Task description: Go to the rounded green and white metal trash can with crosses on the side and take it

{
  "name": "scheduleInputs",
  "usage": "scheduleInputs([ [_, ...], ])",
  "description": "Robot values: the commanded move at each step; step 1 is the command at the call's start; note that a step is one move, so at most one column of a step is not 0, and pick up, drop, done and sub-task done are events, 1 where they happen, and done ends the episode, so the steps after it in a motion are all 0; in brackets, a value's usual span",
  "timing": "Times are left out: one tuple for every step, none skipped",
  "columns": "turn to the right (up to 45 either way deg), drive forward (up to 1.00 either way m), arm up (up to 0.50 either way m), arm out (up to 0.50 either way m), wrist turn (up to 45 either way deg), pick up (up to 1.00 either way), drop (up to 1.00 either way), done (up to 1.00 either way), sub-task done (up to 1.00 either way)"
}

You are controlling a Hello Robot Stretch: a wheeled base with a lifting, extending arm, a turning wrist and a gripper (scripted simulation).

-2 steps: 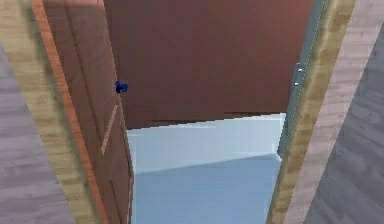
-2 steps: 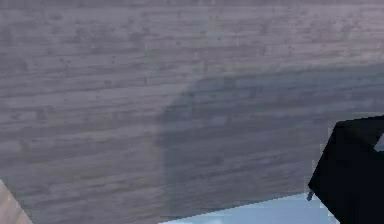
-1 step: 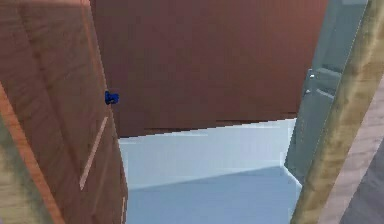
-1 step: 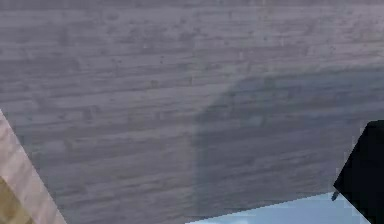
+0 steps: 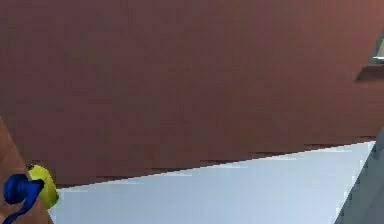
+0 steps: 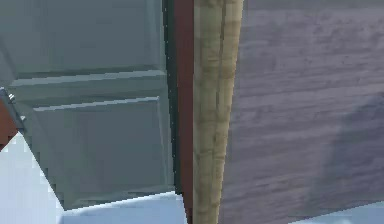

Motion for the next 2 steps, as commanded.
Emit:
scheduleInputs([
  [21.0,0.0,0.0,0.0,0.0,0.0,0.0,0.0,0.0],
  [0.0,1.0,0.0,0.0,0.0,0.0,0.0,0.0,0.0],
])
